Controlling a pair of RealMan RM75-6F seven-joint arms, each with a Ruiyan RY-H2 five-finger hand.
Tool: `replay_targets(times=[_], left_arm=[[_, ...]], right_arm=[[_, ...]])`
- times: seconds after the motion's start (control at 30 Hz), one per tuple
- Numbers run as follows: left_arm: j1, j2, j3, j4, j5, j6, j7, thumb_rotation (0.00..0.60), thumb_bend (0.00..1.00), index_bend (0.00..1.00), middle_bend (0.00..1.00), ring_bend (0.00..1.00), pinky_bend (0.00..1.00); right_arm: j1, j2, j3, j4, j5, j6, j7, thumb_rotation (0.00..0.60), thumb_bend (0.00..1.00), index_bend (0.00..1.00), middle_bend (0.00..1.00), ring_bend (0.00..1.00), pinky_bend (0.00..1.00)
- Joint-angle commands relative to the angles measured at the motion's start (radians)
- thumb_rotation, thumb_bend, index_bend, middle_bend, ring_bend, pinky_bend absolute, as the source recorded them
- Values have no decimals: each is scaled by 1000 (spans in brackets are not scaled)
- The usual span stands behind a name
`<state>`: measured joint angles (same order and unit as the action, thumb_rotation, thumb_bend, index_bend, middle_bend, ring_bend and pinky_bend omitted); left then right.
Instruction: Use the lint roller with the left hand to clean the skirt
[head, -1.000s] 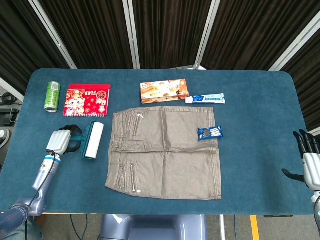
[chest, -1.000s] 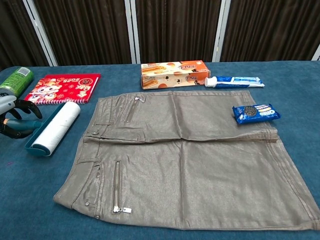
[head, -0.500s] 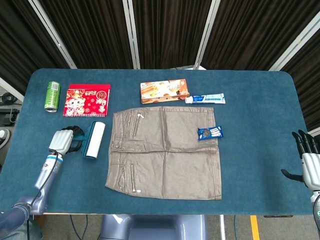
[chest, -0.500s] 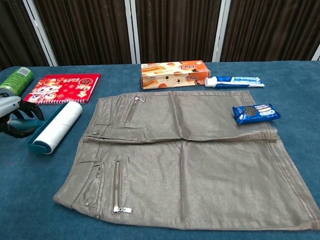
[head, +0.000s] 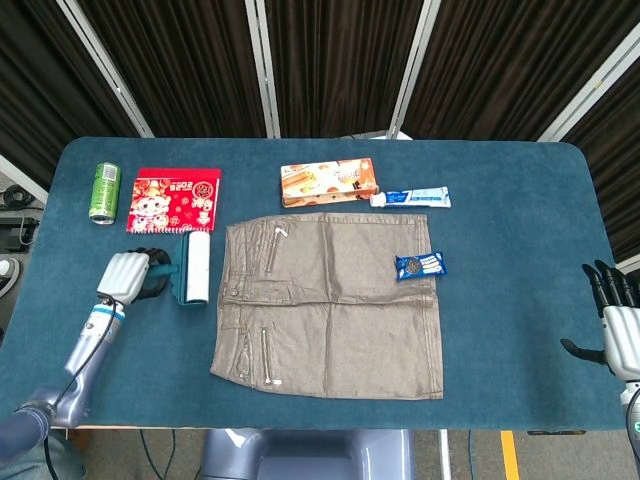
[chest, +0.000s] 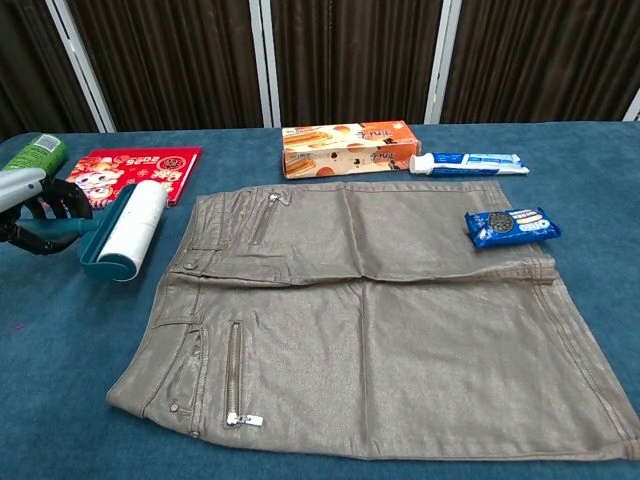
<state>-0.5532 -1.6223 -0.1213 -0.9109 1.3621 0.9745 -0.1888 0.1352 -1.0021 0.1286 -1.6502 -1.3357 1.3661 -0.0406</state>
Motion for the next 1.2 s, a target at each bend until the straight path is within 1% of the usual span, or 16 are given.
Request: replay_targets(times=[0.03,0.13,0.27,0.37,0.4,0.47,0.6,0.77,0.97,1.2], left_arm=[[-37,64,-8,-85,7,-24,94,600,765,543,415,358,421],[-73,105,-22,-151,-3,-56,189,600,768,549,418,360,424],[-127,143,-54,-252,-42,-96,334,600,776,551,419,361,426],[-157,147,-68,-296,-64,-112,417,600,776,551,420,362,426],[-174,142,-76,-314,-81,-123,463,600,776,551,420,362,426],[-197,130,-84,-329,-106,-139,515,600,777,551,420,362,427],[-243,89,-91,-333,-170,-173,626,600,784,552,421,364,431],[-284,40,-85,-324,-241,-188,739,600,794,553,422,365,439],[-325,7,-75,-324,-301,-188,834,600,794,558,424,367,441],[-378,-27,-68,-341,-337,-182,928,600,795,567,431,372,446]], right_arm=[[0,2,0,-1,0,-1,4,600,0,0,0,0,0],[1,4,1,-4,1,-4,9,600,0,0,0,0,0],[2,8,3,-5,4,-7,18,600,0,0,0,0,0],[3,10,5,-5,8,-10,24,600,0,0,0,0,0],[3,11,6,-4,11,-11,28,600,0,0,0,0,0],[4,12,7,-2,15,-14,33,600,0,0,0,0,0],[5,16,10,3,25,-23,47,600,0,0,0,0,0],[4,22,14,10,35,-28,68,600,0,0,0,0,0],[2,28,19,17,46,-32,90,600,0,0,0,0,0],[1,37,25,21,53,-35,116,600,0,0,0,0,0]])
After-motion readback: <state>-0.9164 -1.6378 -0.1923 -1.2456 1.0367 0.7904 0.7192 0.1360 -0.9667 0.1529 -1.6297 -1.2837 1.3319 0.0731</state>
